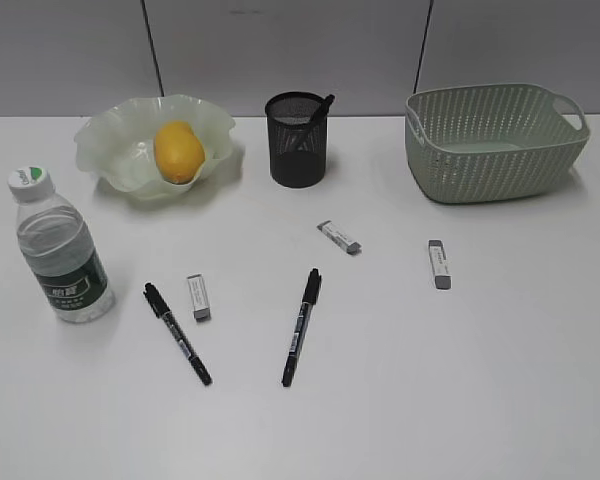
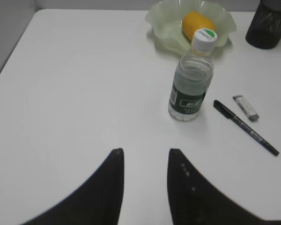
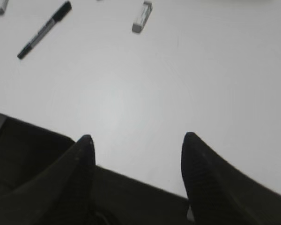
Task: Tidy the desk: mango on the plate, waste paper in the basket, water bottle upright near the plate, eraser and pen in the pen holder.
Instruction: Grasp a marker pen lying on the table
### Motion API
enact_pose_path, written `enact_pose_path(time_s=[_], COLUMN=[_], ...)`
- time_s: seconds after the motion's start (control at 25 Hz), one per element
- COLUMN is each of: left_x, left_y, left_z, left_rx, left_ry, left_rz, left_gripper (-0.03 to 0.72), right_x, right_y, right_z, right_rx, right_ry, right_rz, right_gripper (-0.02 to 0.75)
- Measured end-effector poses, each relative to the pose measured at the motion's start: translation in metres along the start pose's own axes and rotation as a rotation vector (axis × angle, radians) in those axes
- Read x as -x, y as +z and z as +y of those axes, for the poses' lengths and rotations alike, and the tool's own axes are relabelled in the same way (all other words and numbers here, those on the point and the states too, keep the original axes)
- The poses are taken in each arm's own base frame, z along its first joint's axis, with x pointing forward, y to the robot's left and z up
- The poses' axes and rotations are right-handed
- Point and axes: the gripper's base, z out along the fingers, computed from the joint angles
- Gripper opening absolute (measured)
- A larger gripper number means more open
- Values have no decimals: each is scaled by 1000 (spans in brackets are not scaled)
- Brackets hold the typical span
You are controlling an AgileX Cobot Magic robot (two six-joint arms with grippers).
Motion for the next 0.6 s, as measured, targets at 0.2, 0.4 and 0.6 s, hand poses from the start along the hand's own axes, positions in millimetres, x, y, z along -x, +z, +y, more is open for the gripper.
enact_pose_path(time_s=[0.2, 0.4, 0.6], left_x=[16, 48, 83], left_y=[28, 68, 121], left_z=[-6, -27, -54], left_rx=[-26, -177, -339], left_ry=[18, -84, -77], left_rz=[171, 319, 467], left_gripper=[253, 390, 422], right_x=[-18, -19, -19], right_y=[-24, -26, -26], right_z=[-7, -8, -8], right_rx=[-20, -28, -29], right_ry=[-4, 0, 0], right_rz=[-195, -217, -220], right_gripper=[466, 465, 465])
